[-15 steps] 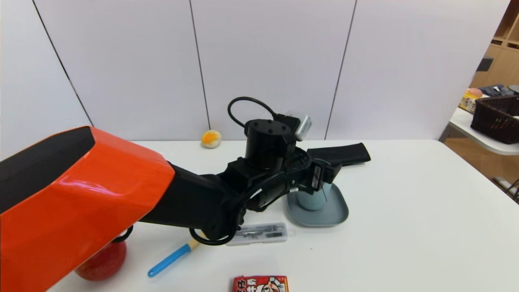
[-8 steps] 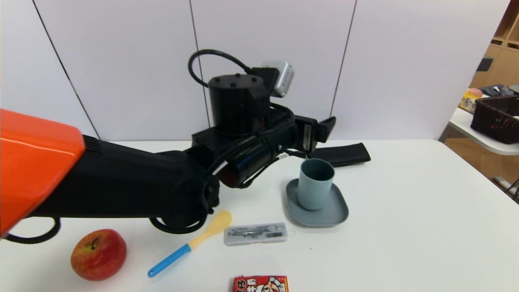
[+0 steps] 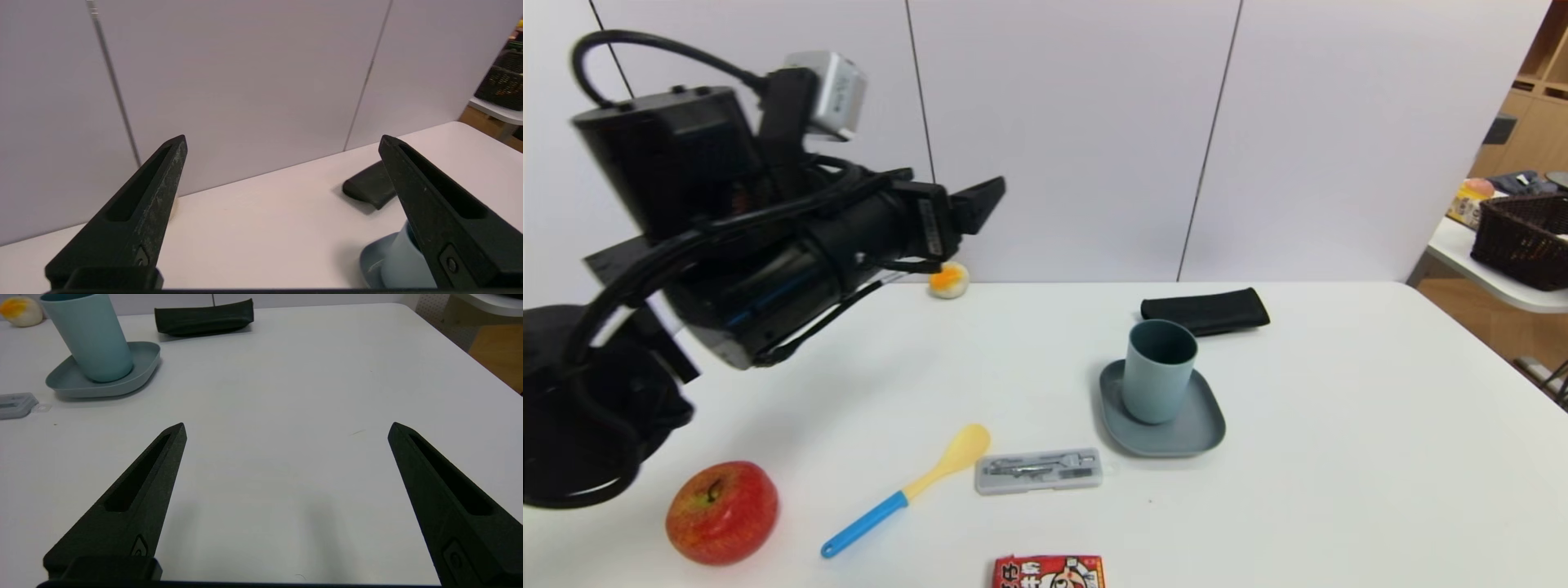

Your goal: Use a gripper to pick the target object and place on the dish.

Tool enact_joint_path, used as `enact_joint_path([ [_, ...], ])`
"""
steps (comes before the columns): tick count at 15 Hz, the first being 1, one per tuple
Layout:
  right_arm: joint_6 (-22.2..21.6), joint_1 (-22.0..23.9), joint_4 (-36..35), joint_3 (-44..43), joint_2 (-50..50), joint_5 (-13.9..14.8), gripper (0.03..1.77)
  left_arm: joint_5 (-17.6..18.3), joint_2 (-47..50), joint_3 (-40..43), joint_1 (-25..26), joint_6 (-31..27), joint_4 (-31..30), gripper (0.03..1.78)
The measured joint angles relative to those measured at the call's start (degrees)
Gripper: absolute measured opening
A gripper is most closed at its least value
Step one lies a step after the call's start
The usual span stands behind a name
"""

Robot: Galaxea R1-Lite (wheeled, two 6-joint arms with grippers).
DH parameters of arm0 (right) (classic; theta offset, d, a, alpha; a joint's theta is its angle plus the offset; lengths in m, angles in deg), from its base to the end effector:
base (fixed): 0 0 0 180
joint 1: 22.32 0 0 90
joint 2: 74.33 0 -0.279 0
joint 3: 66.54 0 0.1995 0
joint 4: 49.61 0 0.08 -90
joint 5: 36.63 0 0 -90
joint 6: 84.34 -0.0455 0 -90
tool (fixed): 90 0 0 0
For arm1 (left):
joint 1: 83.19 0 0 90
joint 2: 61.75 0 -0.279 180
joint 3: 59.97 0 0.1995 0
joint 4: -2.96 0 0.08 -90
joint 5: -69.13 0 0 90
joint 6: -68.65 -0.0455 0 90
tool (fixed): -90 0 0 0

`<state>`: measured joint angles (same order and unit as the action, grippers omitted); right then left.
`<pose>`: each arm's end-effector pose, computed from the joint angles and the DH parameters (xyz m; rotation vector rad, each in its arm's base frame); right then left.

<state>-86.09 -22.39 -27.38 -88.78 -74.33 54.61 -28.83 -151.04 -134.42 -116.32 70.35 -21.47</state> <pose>0.0311 -0.0009 0.0755 0.0305 -0.0005 -0.0204 0.2653 -0.1656 0.2487 -0.0883 -0.1515 -0.4406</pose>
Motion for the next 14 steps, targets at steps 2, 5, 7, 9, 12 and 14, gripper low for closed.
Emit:
enact_joint_path([
  [2,0.0,0.0,0.0,0.0,0.0,0.0,1.71,0.1,6.9,8.0,3.9,-0.1,-3.2,1.69],
  [5,0.0,0.0,0.0,0.0,0.0,0.0,1.71,0.2,17.1,16.9,8.6,-0.3,-4.7,1.69],
  [7,0.0,0.0,0.0,0.0,0.0,0.0,1.71,0.2,22.8,20.5,11.4,-0.9,-4.9,1.69],
  [9,0.0,0.0,0.0,0.0,0.0,0.0,1.71,0.4,28.1,23.8,13.7,-2.3,-4.6,1.69],
  [12,0.0,0.0,0.0,0.0,0.0,0.0,1.71,0.7,35.4,29.3,15.7,-3.7,-2.9,1.69],
  [14,0.0,0.0,0.0,0.0,0.0,0.0,1.71,0.9,40.7,34.2,16.4,-4.8,-2.0,1.69],
])
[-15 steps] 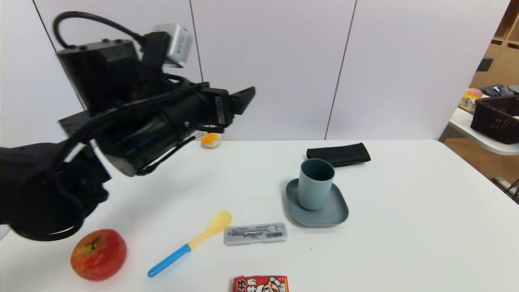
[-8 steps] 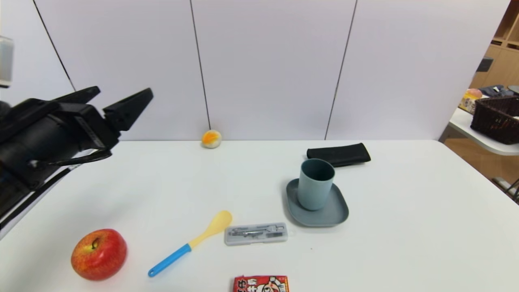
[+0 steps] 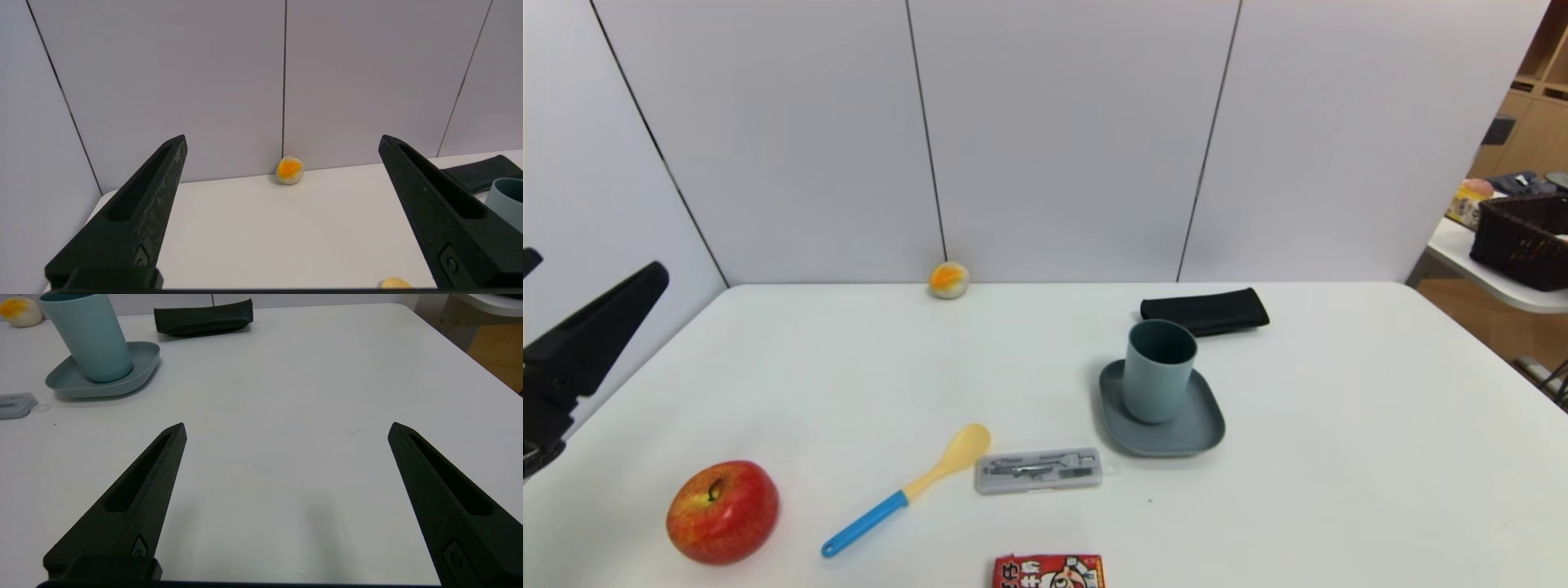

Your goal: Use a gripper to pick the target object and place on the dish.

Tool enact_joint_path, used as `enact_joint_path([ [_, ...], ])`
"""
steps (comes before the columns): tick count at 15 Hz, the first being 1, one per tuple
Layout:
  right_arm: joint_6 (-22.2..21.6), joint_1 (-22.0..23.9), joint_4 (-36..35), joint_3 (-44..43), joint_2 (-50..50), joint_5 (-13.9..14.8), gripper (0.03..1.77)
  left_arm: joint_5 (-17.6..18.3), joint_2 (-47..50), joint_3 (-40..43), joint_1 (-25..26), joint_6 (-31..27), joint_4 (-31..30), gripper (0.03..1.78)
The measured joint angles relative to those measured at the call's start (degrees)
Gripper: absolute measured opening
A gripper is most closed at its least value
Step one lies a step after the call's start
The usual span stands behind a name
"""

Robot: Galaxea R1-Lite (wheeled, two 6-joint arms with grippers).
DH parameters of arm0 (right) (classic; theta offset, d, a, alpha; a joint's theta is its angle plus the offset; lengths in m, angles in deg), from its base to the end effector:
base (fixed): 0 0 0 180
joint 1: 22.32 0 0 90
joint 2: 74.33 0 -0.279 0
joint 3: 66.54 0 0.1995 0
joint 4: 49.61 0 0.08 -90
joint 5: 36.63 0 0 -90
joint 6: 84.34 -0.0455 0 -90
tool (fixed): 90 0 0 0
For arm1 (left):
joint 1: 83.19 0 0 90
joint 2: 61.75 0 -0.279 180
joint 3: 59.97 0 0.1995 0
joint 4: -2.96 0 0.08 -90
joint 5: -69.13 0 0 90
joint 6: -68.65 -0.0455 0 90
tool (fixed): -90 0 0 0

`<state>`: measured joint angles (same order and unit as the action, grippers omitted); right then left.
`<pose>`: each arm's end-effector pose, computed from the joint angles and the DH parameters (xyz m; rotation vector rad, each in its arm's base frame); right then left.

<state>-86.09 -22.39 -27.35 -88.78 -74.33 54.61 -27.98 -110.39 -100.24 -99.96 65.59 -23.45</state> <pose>0.0311 -0.0009 0.0755 0.0305 0.0000 -0.0204 0.1280 -0.0327 0.2191 -0.0124 -0.3127 -0.1589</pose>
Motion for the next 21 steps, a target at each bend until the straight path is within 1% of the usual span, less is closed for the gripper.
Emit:
enact_joint_path([
  [2,0.0,0.0,0.0,0.0,0.0,0.0,1.71,0.0,5.2,5.0,1.3,-0.4,0.4,1.69],
  [5,0.0,0.0,0.0,0.0,0.0,0.0,1.71,0.1,12.6,11.4,5.2,-0.5,1.3,1.69],
  [7,0.0,0.0,0.0,0.0,0.0,0.0,1.71,0.3,16.1,13.6,8.5,-0.2,2.1,1.69],
  [9,0.0,0.0,0.0,0.0,0.0,0.0,1.71,1.7,19.0,14.9,12.2,0.3,2.9,1.69],
  [11,0.0,0.0,0.0,0.0,0.0,0.0,1.71,3.5,21.9,16.3,14.2,0.5,4.6,1.69],
  [13,0.0,0.0,0.0,0.0,0.0,0.0,1.71,4.2,25.5,17.3,15.9,0.7,7.3,1.69],
  [15,0.0,0.0,0.0,0.0,0.0,0.0,1.71,4.4,29.2,17.8,16.6,0.8,11.7,1.69],
  [17,0.0,0.0,0.0,0.0,0.0,0.0,1.71,4.4,33.2,18.0,16.8,0.9,17.7,1.69],
  [21,0.0,0.0,0.0,0.0,0.0,0.0,1.71,4.7,42.2,18.0,16.9,1.1,32.5,1.69],
])
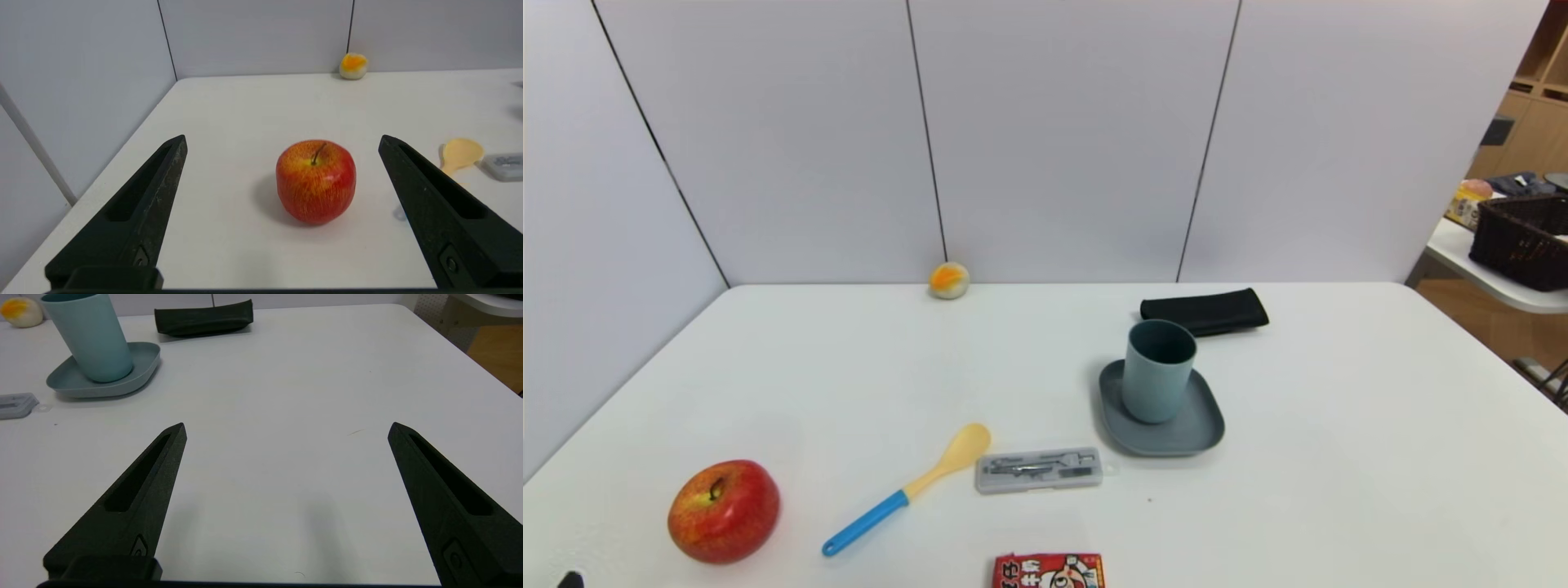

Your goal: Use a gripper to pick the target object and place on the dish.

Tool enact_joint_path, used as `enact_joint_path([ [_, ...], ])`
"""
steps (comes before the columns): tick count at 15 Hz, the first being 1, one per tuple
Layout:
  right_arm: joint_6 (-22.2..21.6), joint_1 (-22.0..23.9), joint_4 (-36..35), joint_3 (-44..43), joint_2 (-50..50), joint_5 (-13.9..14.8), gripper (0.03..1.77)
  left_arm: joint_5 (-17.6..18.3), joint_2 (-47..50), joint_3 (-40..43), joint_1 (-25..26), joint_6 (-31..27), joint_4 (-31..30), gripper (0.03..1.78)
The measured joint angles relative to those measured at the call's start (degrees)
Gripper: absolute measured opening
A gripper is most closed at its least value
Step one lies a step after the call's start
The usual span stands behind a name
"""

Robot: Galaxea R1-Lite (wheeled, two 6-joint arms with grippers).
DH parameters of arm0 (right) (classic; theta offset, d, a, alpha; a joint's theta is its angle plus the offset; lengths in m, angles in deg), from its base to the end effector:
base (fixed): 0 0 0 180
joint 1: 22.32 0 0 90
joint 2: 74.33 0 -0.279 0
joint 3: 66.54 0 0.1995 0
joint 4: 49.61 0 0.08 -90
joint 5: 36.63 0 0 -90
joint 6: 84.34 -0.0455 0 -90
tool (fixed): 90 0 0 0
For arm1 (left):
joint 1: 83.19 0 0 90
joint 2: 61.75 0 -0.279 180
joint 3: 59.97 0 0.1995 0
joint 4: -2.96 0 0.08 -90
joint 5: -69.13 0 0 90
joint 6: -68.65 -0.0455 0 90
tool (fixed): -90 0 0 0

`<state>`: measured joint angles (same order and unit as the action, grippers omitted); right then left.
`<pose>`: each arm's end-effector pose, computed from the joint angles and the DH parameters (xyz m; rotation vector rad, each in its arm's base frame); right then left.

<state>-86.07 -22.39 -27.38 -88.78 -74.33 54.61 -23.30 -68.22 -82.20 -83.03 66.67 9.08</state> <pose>0.0311 -0.0009 0.0755 0.0302 -0.0005 -0.0204 0.0385 0.0020 0.1066 0.0311 -0.1674 0.0480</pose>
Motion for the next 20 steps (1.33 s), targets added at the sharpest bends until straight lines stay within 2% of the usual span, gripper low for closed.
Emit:
enact_joint_path([
  [3,0.0,0.0,0.0,0.0,0.0,0.0,1.71,0.1,4.5,0.0,0.0,0.1,8.1,1.69],
  [8,0.0,0.0,0.0,0.0,0.0,0.0,1.71,1.6,6.4,0.0,0.0,0.9,15.8,1.69],
  [20,0.0,0.0,0.0,0.0,0.0,0.0,1.71,1.5,6.5,0.0,0.0,4.2,16.0,1.69],
])
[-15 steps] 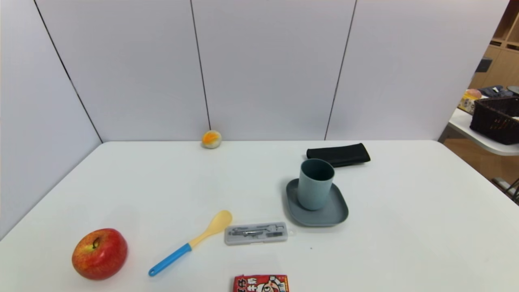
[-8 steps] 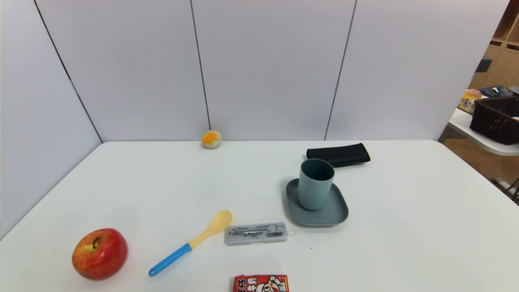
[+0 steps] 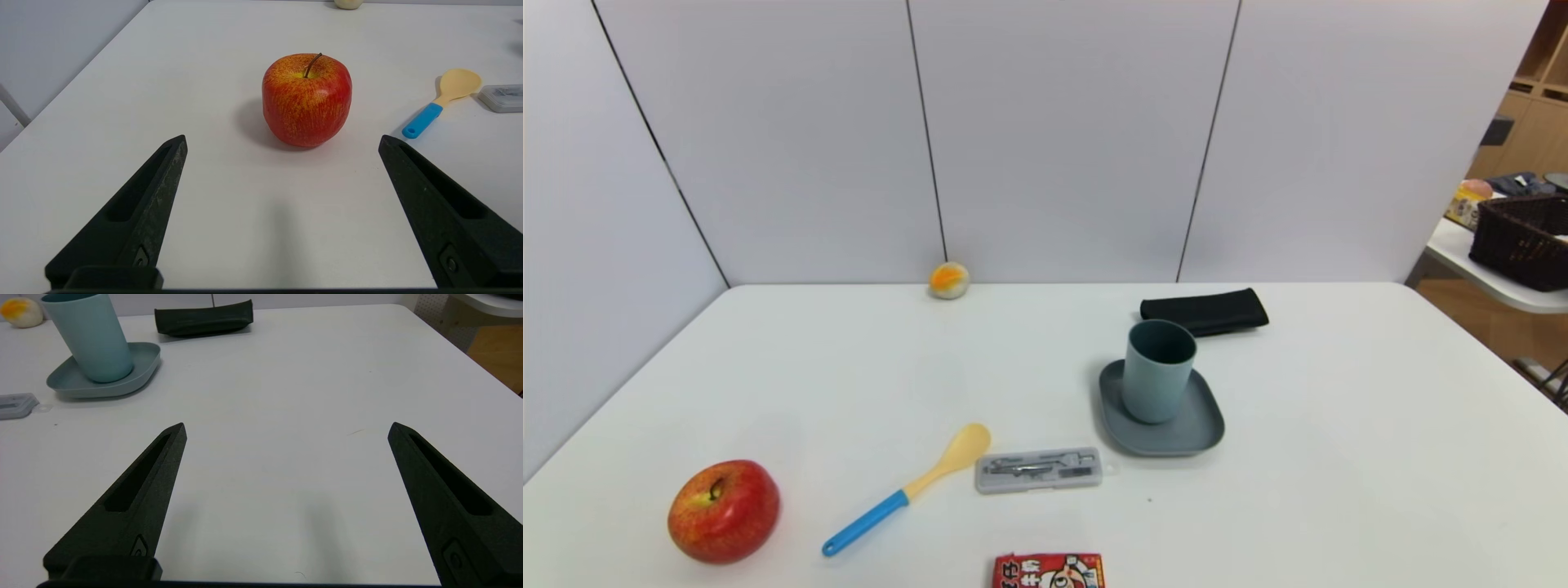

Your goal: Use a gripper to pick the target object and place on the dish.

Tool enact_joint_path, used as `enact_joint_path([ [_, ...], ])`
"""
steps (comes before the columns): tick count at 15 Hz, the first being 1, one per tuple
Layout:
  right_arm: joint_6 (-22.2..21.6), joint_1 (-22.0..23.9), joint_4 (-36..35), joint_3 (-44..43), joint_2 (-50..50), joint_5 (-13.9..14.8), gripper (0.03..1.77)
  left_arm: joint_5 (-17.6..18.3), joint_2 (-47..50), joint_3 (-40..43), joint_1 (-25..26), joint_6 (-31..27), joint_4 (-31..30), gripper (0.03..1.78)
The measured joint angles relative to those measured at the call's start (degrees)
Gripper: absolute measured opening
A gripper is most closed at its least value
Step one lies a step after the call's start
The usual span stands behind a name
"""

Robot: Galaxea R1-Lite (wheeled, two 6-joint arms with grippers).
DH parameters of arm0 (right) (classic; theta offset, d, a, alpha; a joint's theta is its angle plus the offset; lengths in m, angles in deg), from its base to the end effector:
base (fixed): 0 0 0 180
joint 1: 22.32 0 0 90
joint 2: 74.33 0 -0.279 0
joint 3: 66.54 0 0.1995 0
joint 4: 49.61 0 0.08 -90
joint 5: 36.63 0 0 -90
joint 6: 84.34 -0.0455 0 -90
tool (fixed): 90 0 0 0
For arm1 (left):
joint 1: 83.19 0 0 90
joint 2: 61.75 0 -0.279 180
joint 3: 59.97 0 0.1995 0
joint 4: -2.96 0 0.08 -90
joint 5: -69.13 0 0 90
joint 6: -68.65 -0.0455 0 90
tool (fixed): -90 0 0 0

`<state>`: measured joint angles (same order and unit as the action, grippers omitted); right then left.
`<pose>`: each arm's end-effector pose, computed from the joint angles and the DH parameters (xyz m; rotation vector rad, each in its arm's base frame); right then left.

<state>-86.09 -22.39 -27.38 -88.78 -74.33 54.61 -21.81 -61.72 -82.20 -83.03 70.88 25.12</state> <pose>0.0311 -0.0009 0.0755 0.0305 -0.0005 -0.0204 0.0311 0.0008 0.0756 -0.0389 -0.0021 0.0192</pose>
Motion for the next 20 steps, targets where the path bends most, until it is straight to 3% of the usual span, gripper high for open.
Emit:
enact_joint_path([
  [20,0.0,0.0,0.0,0.0,0.0,0.0,1.71,0.0,0.0,0.0,0.0,0.2,0.0,1.69],
])
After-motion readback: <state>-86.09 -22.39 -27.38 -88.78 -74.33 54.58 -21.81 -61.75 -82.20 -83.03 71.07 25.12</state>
